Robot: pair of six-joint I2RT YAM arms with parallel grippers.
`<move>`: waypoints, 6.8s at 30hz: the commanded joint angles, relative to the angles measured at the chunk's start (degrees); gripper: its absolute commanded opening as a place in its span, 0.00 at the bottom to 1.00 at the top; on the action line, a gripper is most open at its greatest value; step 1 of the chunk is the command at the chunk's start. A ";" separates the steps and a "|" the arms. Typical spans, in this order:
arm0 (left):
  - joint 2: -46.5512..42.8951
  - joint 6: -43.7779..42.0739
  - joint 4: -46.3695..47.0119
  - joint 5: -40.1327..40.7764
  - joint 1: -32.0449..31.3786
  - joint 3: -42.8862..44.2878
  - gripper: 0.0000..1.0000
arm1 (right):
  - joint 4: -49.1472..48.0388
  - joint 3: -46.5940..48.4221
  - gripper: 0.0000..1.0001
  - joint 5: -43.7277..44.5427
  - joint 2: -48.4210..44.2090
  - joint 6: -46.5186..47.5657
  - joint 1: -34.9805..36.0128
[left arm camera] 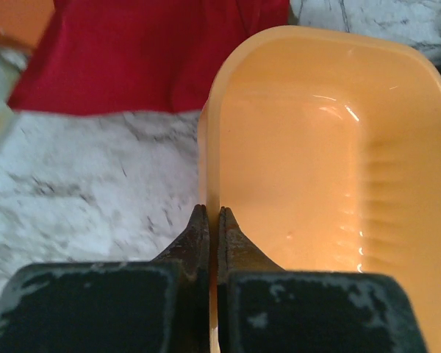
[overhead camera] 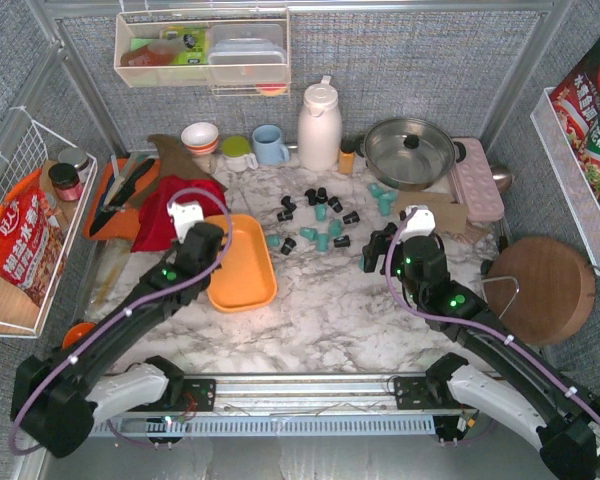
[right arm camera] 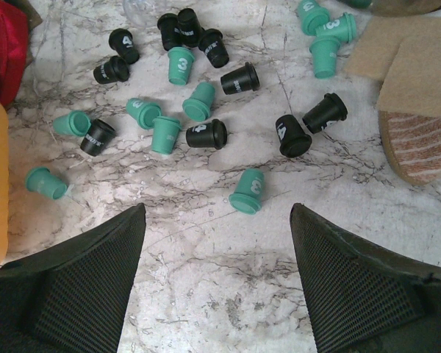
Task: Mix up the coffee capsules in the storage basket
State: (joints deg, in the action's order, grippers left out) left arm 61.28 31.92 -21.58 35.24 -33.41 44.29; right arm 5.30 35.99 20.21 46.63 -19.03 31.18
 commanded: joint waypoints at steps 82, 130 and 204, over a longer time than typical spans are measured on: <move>30.32 -22.72 17.65 -22.91 16.88 7.04 0.24 | -7.76 19.17 0.64 -36.12 49.73 48.24 9.84; 5.52 -18.78 28.28 -51.04 16.63 4.80 0.99 | -16.28 15.68 0.11 -42.41 41.14 46.36 6.98; 20.77 -16.19 33.02 -29.35 -3.69 10.56 0.00 | -39.97 -5.87 0.71 -14.83 18.82 30.71 5.93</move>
State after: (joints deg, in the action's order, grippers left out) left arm 83.88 15.22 12.99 -16.51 -38.46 56.34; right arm -35.51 27.46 -3.75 63.90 19.29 38.15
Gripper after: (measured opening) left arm 0.457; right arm 0.678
